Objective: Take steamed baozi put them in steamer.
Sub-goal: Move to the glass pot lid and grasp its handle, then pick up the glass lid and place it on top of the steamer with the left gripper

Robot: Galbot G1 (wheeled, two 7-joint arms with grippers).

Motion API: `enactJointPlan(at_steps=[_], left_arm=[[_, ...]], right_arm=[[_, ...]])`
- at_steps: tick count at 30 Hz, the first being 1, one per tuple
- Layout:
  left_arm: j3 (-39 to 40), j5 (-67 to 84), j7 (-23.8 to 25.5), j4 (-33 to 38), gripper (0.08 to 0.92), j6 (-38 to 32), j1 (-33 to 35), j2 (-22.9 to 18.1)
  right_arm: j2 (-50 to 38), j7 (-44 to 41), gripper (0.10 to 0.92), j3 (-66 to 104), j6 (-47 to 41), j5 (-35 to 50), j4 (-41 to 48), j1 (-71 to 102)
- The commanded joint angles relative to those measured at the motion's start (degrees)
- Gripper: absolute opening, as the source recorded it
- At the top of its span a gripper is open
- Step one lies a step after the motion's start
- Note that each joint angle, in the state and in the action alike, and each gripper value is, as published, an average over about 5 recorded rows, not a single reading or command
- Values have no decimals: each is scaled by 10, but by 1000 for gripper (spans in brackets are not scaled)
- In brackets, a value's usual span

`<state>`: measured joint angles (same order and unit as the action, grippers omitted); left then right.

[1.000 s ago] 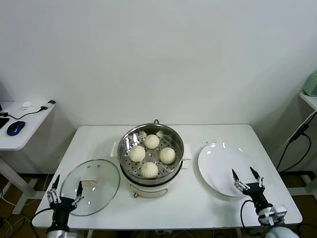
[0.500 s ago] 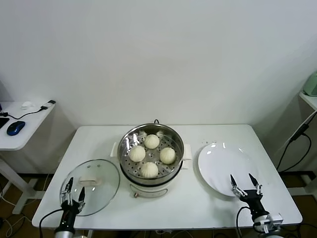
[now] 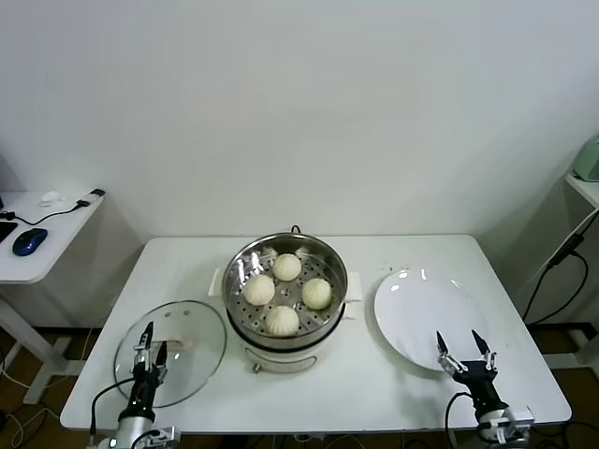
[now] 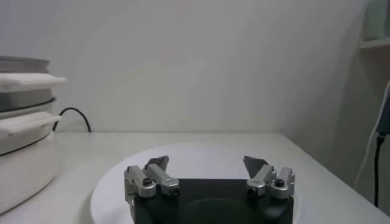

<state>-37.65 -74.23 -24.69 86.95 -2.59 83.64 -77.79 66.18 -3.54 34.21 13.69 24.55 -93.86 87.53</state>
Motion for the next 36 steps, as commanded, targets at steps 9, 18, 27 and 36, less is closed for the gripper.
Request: enactJointPlan(at_steps=[9, 18, 27, 36], left_arm=[[3, -39, -6, -51, 664, 6, -42, 6], [1, -37, -32, -91, 404, -16, -40, 21], [2, -34, -49, -97, 156, -22, -43, 13], [-7, 47, 7, 6, 129, -22, -10, 25]], right_arm=[[9, 0, 823, -1, 2, -7, -1, 4], [8, 1, 823, -4, -1, -16, -7, 1], [6, 0, 823, -2, -5, -15, -19, 5], [2, 19, 823, -1, -27, -25, -39, 5]])
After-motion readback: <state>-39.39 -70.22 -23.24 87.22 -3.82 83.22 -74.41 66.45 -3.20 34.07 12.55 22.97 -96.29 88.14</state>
